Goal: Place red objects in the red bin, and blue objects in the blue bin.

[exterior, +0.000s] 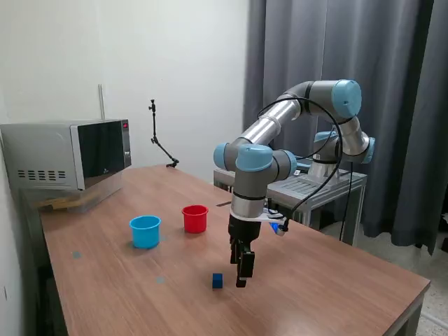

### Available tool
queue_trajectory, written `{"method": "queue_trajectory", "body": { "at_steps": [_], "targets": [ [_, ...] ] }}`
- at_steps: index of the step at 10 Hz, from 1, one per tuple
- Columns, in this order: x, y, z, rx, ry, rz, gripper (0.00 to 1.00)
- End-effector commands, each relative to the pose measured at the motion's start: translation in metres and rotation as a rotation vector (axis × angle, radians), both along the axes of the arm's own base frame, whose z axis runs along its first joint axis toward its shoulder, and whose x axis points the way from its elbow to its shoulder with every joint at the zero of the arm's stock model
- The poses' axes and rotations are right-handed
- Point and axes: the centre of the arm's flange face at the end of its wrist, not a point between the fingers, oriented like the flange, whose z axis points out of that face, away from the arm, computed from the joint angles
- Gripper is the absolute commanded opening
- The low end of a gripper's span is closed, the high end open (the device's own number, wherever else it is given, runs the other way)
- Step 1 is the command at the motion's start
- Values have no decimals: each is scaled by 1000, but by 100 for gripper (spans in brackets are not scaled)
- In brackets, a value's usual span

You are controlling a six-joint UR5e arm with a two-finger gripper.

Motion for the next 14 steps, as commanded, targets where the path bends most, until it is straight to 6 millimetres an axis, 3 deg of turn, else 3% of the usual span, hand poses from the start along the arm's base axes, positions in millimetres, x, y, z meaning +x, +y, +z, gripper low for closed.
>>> {"method": "queue_trajectory", "body": {
  "at_steps": [1,8,14],
  "targets": [
    [-5,9,1,0,5,-4,100],
    [-19,28,-20,-2,-5,-30,100],
    [-25,38,-23,-3,0,-42,100]
  ]
}}
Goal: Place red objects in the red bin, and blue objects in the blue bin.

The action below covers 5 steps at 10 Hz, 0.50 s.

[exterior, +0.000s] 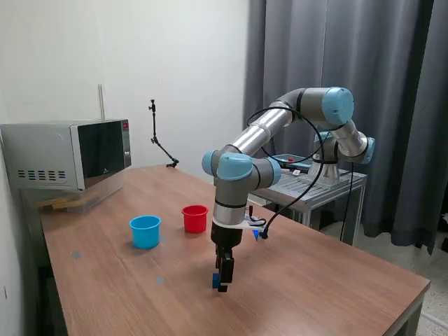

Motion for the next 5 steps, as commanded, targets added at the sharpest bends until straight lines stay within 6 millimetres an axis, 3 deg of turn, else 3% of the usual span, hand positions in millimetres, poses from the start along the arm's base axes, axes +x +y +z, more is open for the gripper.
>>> {"method": "queue_trajectory", "body": {
  "at_steps": [1,5],
  "targets": [
    [-3,4,0,0,3,-5,100],
    [-5,4,-4,-1,5,-5,100]
  ]
}}
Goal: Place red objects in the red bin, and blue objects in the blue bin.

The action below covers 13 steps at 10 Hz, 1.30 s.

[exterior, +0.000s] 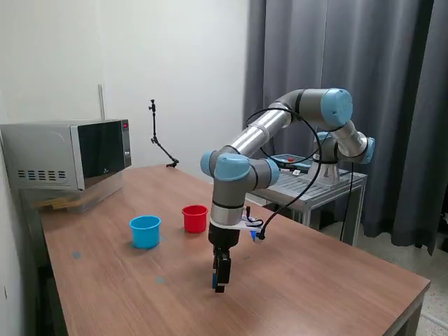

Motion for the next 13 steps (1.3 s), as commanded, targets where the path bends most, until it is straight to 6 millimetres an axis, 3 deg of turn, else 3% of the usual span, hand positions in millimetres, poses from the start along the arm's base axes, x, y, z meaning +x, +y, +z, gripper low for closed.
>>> {"method": "queue_trajectory", "body": {
  "at_steps": [1,12,13],
  "targets": [
    [-1,0,-3,0,0,0,100],
    [-1,-2,-5,-2,-3,-4,100],
    [-1,0,-5,-2,-3,-7,0]
  ]
}}
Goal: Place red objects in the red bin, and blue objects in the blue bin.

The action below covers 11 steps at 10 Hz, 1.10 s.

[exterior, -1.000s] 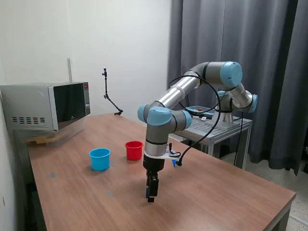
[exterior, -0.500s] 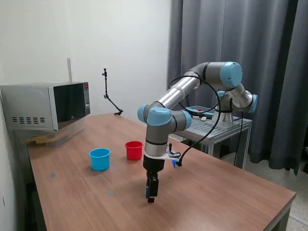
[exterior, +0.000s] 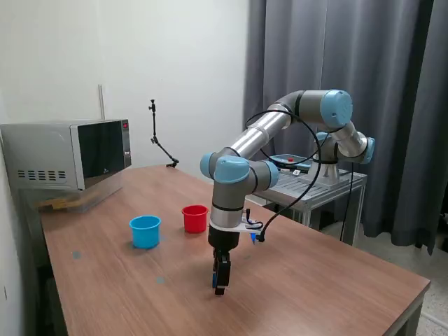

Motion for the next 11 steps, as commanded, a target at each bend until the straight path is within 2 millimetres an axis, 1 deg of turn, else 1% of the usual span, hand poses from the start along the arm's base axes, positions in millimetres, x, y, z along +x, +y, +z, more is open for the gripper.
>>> {"method": "queue_trajectory", "body": {
  "at_steps": [1,6,10,11],
  "targets": [
    [0,0,0,0,-1,-4,0],
    [0,-1,0,0,-1,-3,0],
    [-5,-1,10,0,20,5,0],
    [-8,-1,18,1,34,4,0]
  ]
}}
